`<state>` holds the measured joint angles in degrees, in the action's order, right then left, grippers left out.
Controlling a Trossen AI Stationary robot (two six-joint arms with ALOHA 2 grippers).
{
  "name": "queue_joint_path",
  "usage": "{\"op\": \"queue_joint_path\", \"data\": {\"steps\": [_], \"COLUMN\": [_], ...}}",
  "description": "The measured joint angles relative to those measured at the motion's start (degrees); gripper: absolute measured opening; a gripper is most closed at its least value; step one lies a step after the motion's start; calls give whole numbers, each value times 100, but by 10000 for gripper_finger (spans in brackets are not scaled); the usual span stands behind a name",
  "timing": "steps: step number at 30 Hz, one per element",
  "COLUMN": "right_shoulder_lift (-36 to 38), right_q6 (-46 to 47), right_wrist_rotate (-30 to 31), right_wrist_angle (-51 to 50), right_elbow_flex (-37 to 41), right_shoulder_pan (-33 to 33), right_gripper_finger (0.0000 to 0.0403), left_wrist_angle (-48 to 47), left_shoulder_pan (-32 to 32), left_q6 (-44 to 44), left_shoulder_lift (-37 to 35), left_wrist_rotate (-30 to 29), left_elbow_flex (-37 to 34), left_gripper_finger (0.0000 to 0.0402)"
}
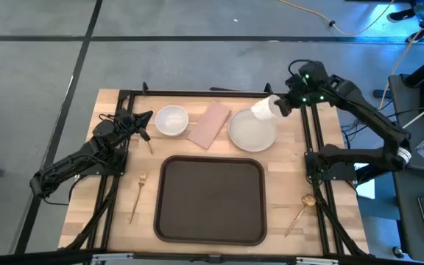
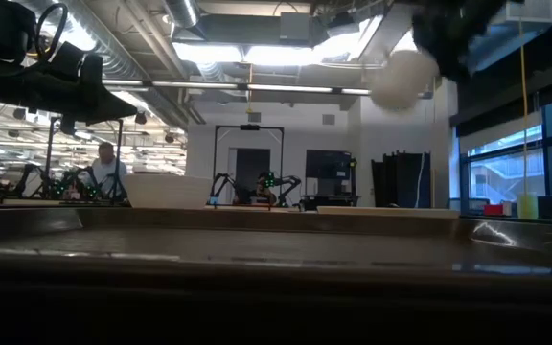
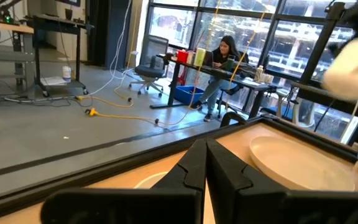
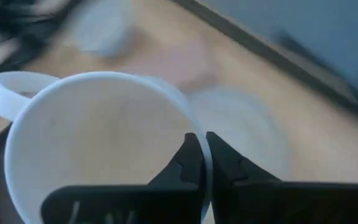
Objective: Set up tray
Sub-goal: Put the white mug in the top right corner of the brown serving tray
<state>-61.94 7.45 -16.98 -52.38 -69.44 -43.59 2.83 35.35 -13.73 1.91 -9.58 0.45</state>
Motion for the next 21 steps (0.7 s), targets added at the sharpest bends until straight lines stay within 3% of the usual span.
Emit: {"op": "queue_joint_path", "data": {"steps": [5,11,14,21], "right_shoulder_lift": [-344,-1137,-1613,-2686], "right_q6": [-1335,-4012,-4486,-5858], "right_wrist_rotate": [-175,-583,-738,-781], "right_wrist_angle": [859,1156,1233,312], "right_elbow_flex": [-963,-2094,-2577,-3460], "right_shoulder_pan": [892,1842,2169,2886], "right_gripper_finger": [4,6,4,6], "left_wrist_angle": [-2,-3,-4,-4], "left_shoulder_pan": [0,0,0,0], "left_q6": [198,686,891,1219], "left_shoulder_lift": [0,0,0,0], "left_wrist_rotate": [0,2,1,3], "left_elbow_flex": [1,2,2,0], "left_gripper_finger": [4,4,4,4]}}
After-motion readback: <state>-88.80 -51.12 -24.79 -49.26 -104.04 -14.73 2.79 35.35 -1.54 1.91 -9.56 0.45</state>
